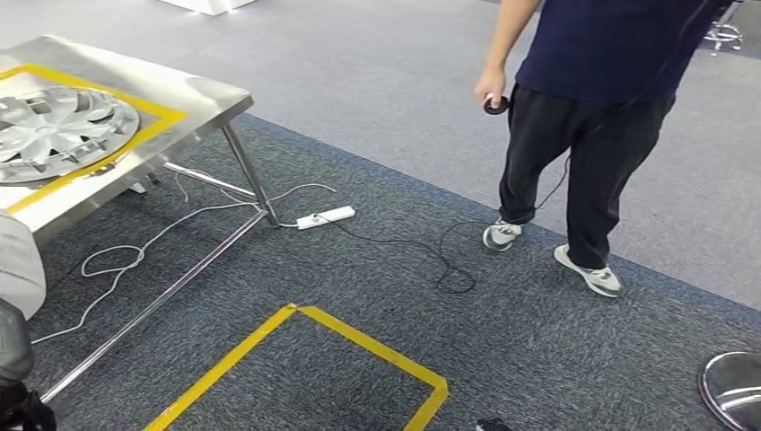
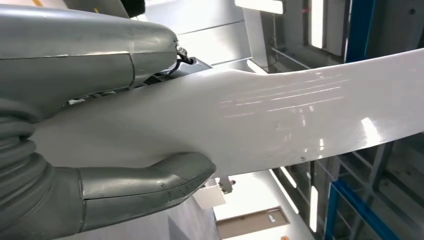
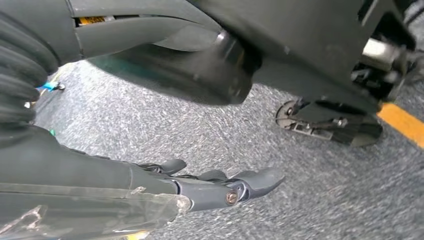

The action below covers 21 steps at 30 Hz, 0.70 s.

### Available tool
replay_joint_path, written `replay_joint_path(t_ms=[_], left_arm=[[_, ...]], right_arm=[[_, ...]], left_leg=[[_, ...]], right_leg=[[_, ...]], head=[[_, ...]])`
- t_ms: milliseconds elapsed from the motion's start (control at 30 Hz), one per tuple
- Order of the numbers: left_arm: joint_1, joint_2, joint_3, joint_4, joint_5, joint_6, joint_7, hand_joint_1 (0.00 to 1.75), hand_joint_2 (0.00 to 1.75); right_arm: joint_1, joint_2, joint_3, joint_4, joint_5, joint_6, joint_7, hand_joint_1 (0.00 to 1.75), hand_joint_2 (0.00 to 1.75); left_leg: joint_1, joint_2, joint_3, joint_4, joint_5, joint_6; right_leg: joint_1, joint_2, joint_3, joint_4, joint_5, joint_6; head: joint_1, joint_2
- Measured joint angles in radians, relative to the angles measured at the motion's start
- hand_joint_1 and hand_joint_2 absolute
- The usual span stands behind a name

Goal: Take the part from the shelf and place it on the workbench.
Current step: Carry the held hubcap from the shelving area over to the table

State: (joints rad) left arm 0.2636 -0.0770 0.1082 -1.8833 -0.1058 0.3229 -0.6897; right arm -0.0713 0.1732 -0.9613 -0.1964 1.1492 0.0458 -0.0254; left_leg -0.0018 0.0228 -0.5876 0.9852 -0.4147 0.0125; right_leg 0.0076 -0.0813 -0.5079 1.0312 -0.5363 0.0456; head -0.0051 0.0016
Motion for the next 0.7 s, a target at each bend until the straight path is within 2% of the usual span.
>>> replay_joint_path(t_ms=[33, 67, 100, 133, 167, 200, 233, 267, 300, 333, 367, 433, 467, 533, 567, 600, 633, 667, 700], left_arm=[[-0.001, 0.0, 0.0, 0.0, 0.0, 0.0, 0.0, 1.75, 1.75], [-0.001, 0.0, 0.0, 0.0, 0.0, 0.0, 0.0, 1.75, 1.75], [-0.001, 0.0, 0.0, 0.0, 0.0, 0.0, 0.0, 1.75, 1.75], [-0.001, 0.0, 0.0, 0.001, 0.0, 0.0, 0.0, 1.75, 1.75], [-0.001, 0.0, 0.0, 0.001, 0.0, 0.0, 0.0, 1.75, 1.75], [-0.001, 0.0, 0.0, 0.002, 0.0, 0.0, 0.0, 1.75, 1.75], [-0.001, 0.0, 0.0, 0.002, 0.0, 0.0, 0.0, 1.75, 1.75], [-0.001, 0.0, 0.0, 0.002, 0.0, 0.0, 0.0, 1.75, 1.75], [-0.001, 0.0, 0.0, 0.002, 0.0, 0.001, 0.0, 1.75, 1.75], [-0.001, 0.0, 0.0, 0.002, 0.001, 0.001, 0.0, 1.75, 1.75], [0.0, 0.0, 0.0, 0.002, 0.002, 0.001, 0.0, 1.75, 1.75], [0.004, 0.0, 0.0, 0.002, 0.003, 0.0, 0.0, 1.75, 1.75], [0.006, 0.0, 0.0, 0.002, 0.004, -0.001, 0.0, 1.75, 1.75], [0.005, 0.0, 0.0, 0.002, 0.004, -0.003, -0.001, 1.75, 1.75], [0.003, 0.0, 0.0, 0.002, 0.004, -0.004, -0.001, 1.75, 1.75], [0.0, 0.0, 0.0, 0.003, 0.004, -0.005, -0.001, 1.75, 1.75], [0.0, 0.0, 0.0, 0.003, 0.004, -0.005, -0.001, 1.75, 1.75], [0.0, 0.0, 0.0, 0.004, 0.004, -0.006, -0.001, 1.75, 1.75], [0.0, 0.0, 0.0, 0.004, 0.004, -0.006, -0.001, 1.75, 1.75]], right_arm=[[0.001, 0.0, 0.0, 0.0, 0.0, 0.0, -0.001, 0.0, 1.75], [0.001, 0.0, 0.0, 0.0, 0.0, 0.0, -0.003, 0.0, 1.75], [-0.001, 0.0, 0.0, 0.0, -0.001, 0.001, -0.005, 0.0, 1.75], [-0.003, 0.0, 0.0, 0.0, -0.001, 0.001, -0.006, 0.0, 1.75], [-0.006, 0.0, 0.0, 0.0, -0.001, 0.002, -0.007, 0.0, 1.75], [-0.007, 0.0, 0.0, 0.0, -0.001, 0.002, -0.007, 0.0, 1.75], [-0.007, 0.0, 0.0, 0.0, 0.0, 0.001, -0.006, 0.0, 1.75], [-0.005, 0.0, 0.0, 0.0, 0.0, 0.001, -0.005, 0.0, 1.75], [-0.003, 0.0, 0.0, 0.0, 0.0, 0.001, -0.005, 0.0, 1.75], [-0.001, 0.001, 0.0, 0.001, 0.0, 0.001, -0.005, 0.0, 1.75], [0.0, 0.001, 0.0, 0.001, 0.0, 0.001, -0.005, 0.0, 1.75], [-0.002, 0.003, 0.0, 0.002, 0.0, 0.002, -0.004, 0.0, 1.75], [-0.003, 0.004, 0.0, 0.002, 0.0, 0.003, -0.004, 0.0, 1.75], [-0.003, 0.006, 0.0, 0.002, 0.0, 0.003, -0.005, 0.0, 1.75], [-0.001, 0.006, 0.0, 0.002, 0.0, 0.003, -0.006, 0.0, 1.75], [0.001, 0.006, 0.0, 0.002, 0.0, 0.003, -0.006, 0.0, 1.75], [0.002, 0.006, 0.0, 0.002, 0.0, 0.003, -0.007, 0.0, 1.75], [0.003, 0.006, 0.0, 0.002, 0.0, 0.003, -0.008, 0.0, 1.75], [0.003, 0.005, 0.0, 0.002, 0.0, 0.003, -0.008, 0.0, 1.75]], left_leg=[[0.004, -0.01, 0.001, -0.001, 0.002, 0.005], [0.005, -0.019, 0.001, -0.001, 0.002, 0.008], [0.005, -0.028, 0.001, -0.001, 0.002, 0.01], [0.005, -0.039, 0.001, -0.001, 0.002, 0.011], [0.005, -0.05, 0.002, -0.001, 0.001, 0.011], [0.005, -0.064, 0.003, 0.0, 0.001, 0.011], [0.006, -0.077, 0.005, 0.0, 0.001, 0.01], [0.007, -0.091, 0.007, 0.001, 0.0, 0.007], [0.007, -0.103, 0.006, 0.004, 0.0, 0.003], [0.007, -0.114, 0.003, 0.006, 0.001, -0.002], [0.008, -0.124, -0.002, 0.006, 0.003, -0.009], [0.011, -0.144, -0.009, 0.004, 0.011, -0.022], [0.011, -0.141, -0.013, 0.005, 0.01, -0.028], [0.008, -0.101, -0.037, 0.053, -0.023, -0.036], [0.007, -0.071, -0.064, 0.108, -0.055, -0.039], [0.007, -0.051, -0.097, 0.178, -0.088, -0.043], [0.008, -0.041, -0.128, 0.243, -0.113, -0.045], [0.009, -0.037, -0.145, 0.283, -0.121, -0.046], [0.009, -0.035, -0.144, 0.283, -0.11, -0.046]], right_leg=[[-0.002, 0.027, -0.019, 0.046, -0.027, 0.005], [-0.003, 0.055, -0.052, 0.112, -0.06, 0.009], [-0.004, 0.069, -0.088, 0.184, -0.091, 0.011], [-0.004, 0.074, -0.12, 0.241, -0.108, 0.012], [-0.004, 0.076, -0.137, 0.266, -0.105, 0.012], [-0.005, 0.078, -0.134, 0.248, -0.079, 0.011], [-0.006, 0.084, -0.114, 0.193, -0.038, 0.01], [-0.01, 0.102, -0.085, 0.119, 0.005, 0.009], [-0.014, 0.125, -0.058, 0.051, 0.035, 0.009], [-0.016, 0.144, -0.039, 0.006, 0.051, 0.008], [-0.017, 0.155, -0.03, -0.013, 0.055, 0.006], [-0.015, 0.143, -0.028, -0.015, 0.057, -0.006], [-0.015, 0.132, -0.027, -0.018, 0.059, -0.013], [-0.018, 0.109, -0.026, -0.025, 0.065, -0.026], [-0.017, 0.096, -0.026, -0.026, 0.065, -0.03], [-0.015, 0.083, -0.027, -0.026, 0.065, -0.033], [-0.014, 0.069, -0.028, -0.026, 0.064, -0.034], [-0.013, 0.055, -0.027, -0.026, 0.063, -0.035], [-0.012, 0.042, -0.027, -0.026, 0.063, -0.036]], head=[[0.003, 0.0], [0.007, 0.0], [0.009, 0.0], [0.01, 0.0], [0.011, 0.0], [0.01, 0.0], [0.011, 0.0], [0.011, 0.0], [0.01, 0.0], [0.01, 0.0], [0.009, 0.0], [0.009, 0.0], [0.009, 0.0], [0.001, 0.0], [-0.003, 0.0], [-0.007, 0.0], [-0.007, 0.0], [-0.008, 0.0], [-0.008, 0.0]])
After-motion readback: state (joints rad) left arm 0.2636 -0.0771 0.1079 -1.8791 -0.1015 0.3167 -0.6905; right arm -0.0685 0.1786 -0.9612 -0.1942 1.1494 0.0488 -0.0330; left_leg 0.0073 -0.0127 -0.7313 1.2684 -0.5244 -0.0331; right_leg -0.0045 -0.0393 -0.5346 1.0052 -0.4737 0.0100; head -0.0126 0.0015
